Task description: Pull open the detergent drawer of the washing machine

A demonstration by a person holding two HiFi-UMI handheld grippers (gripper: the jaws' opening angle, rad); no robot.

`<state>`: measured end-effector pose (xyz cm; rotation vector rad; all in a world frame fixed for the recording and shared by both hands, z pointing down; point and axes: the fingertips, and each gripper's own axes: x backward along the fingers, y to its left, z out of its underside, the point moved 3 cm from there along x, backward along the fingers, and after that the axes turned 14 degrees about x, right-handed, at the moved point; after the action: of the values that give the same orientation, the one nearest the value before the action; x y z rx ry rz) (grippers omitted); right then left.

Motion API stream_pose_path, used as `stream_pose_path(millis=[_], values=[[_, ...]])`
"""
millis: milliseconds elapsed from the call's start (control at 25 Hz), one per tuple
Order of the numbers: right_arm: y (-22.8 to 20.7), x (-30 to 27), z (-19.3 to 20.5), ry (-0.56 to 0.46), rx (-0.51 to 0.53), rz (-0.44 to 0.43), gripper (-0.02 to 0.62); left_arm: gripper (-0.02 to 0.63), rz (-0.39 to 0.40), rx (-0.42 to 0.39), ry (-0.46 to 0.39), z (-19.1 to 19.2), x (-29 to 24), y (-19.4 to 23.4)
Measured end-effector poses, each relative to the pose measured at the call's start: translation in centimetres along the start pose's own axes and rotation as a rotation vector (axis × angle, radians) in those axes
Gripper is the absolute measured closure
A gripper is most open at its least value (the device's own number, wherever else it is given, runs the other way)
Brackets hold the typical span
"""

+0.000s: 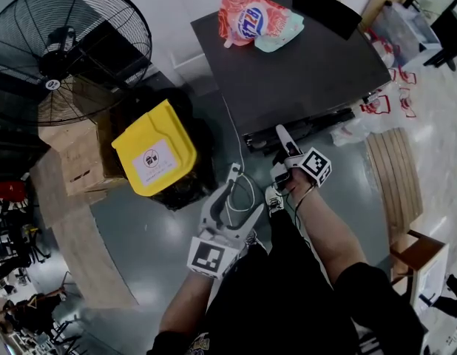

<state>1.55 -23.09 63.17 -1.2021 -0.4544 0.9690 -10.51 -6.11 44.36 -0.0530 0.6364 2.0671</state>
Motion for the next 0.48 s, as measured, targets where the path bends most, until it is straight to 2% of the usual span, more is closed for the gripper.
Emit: stream_pose_path(millis=[200, 480], values=[[0.1, 1.1, 0.3, -0.006, 0.016, -0.034, 0.118, 0.316, 0.011, -0.015, -0.002, 0.2, 0.6, -0.6], [-0.5, 3.7, 0.7, -0.024, 0.002, -0.013, 0.118, 0.316, 0.043, -0.015, 0.013, 1.3, 1.0, -1.8]])
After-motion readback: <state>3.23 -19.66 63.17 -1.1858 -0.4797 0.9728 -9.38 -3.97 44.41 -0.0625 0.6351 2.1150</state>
